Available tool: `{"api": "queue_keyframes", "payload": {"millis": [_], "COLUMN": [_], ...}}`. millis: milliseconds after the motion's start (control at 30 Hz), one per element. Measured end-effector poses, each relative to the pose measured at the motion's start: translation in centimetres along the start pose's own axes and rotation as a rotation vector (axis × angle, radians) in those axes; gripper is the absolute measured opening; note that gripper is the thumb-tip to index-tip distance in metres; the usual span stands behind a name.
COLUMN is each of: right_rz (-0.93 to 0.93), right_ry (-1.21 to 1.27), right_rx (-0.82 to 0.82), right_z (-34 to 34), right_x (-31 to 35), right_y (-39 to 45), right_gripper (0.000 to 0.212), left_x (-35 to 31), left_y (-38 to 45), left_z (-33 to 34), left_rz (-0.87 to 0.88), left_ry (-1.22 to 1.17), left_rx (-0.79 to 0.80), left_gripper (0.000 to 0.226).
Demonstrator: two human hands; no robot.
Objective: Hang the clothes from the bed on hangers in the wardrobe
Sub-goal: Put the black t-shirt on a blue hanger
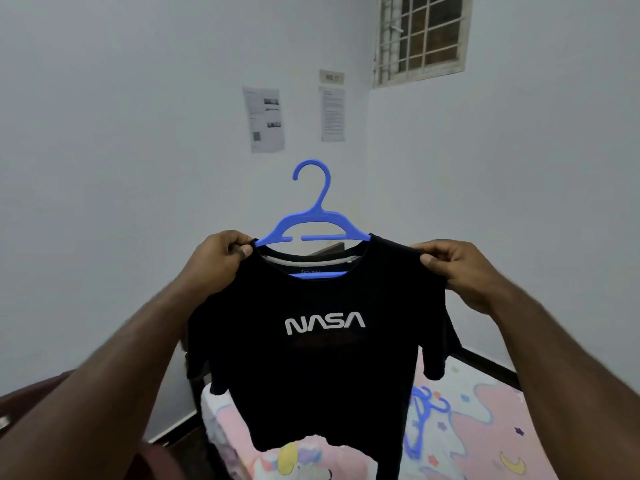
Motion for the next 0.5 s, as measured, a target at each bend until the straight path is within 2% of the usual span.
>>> {"api": "queue_keyframes", "payload": {"millis": [133,200,300,333,433,500], "right_rz": [-0.066,-0.075,-0.106,-0.106,-0.121,-0.131], "right_ry": [0.153,0.229,0.277,0.286,0.307,0.273], "right_rx": [-0.087,-0.080,-0.042,-0.041,-0.004,0.016], "right_z": [2.2,2.8,3.6,3.8,4.9,5.4], "right_x": [1.0,1.1,1.7,2.0,2.8,3.5], "right_y": [-0.6,-0.7,-1.1,-1.3,-1.4,-1.5], "right_gripper": [0.021,0.011,0.069,0.079,0.083,0.076], "left_x": [1.3,2.9,6.7,7.8,8.9,8.9], "left_y": [-2.4,-3.8,-5.6,-6.2,-7.6,-8.2], "left_z": [-3.7,-6.0,-8.7,-8.9,-8.5,-8.8], "left_rz": [-0.032,-0.070,-0.166,-0.200,-0.237,-0.246], "left_ry": [-0.138,-0.254,-0.461,-0.568,-0.866,-0.928], "left_rx": [0.032,-0.005,-0.054,-0.032,0.045,0.019], "left_gripper": [0.012,0.014,0.028,0.031,0.032,0.030]}}
Point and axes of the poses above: each hand's wrist, its own y-axis towards the middle knuckle, its own z-axis out of the palm, x = y × z, the point moved 8 cm from there along y, towards the middle knuckle, and after that the axes turned 2 degrees about -x, right-handed, at the moved point
